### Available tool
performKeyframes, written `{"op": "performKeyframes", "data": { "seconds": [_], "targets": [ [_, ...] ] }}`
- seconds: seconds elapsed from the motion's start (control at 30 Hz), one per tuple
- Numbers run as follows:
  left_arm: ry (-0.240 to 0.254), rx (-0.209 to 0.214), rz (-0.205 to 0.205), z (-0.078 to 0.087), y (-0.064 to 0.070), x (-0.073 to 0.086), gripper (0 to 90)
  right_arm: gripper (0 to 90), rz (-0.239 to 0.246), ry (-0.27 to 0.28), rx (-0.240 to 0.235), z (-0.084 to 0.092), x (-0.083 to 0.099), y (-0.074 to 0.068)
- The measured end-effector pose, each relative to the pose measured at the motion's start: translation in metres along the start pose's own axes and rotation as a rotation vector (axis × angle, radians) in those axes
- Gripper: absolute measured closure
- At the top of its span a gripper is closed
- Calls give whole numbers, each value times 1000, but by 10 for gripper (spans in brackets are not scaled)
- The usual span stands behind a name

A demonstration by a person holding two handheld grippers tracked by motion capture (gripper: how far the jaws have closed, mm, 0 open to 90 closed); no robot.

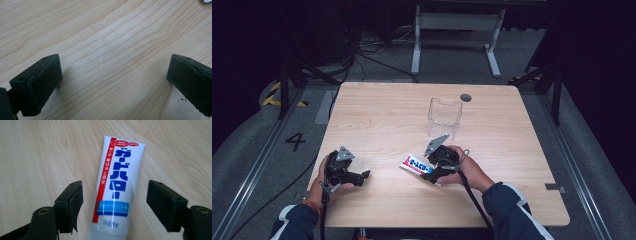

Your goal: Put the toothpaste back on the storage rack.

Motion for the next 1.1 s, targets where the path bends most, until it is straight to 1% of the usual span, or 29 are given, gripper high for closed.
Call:
{"op": "performKeyframes", "data": {
  "seconds": [0.07,0.13,0.2,0.27,0.43,0.6,0.63,0.67,0.73,0.83,0.9,0.97,1.1],
  "targets": [
    [0,0,0,0,0,0,5,319,3,-21,-7,-7,-2,-1],
    [0,0,0,0,0,0,5,354,7,-44,-17,-12,-3,-3],
    [0,0,1,0,0,0,5,348,12,-65,-11,-18,-4,-2],
    [0,0,0,0,0,0,5,354,2,-86,0,-22,-4,0],
    [0,0,0,0,0,0,5,357,-8,-108,13,-30,-6,3],
    [1,-2,-3,0,-1,0,5,377,-17,-120,17,-35,-10,6],
    [0,0,0,0,0,0,5,375,-20,-126,23,-37,-10,8],
    [1,-2,-3,0,-1,0,5,372,-19,-129,16,-38,-11,7],
    [1,-3,-3,0,-1,0,5,371,-14,-139,20,-39,-11,8],
    [0,0,0,0,0,0,5,364,-23,-155,16,-41,-10,8],
    [0,0,0,0,0,0,5,357,-7,-172,31,-43,-9,8],
    [0,0,0,0,0,0,5,386,6,-181,30,-43,-11,6],
    [1,0,1,0,0,0,5,440,10,-194,29,-43,-12,5]
  ]
}}
Point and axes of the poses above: each handheld gripper's, and its own axes: z roughly backward along the jaws, x roughly out of its underside, y roughly to its right, the point moved 10 cm from there along -z, roughly forward along the jaws, and after that the axes turned 5 degrees about -z, right-handed, at the moved point
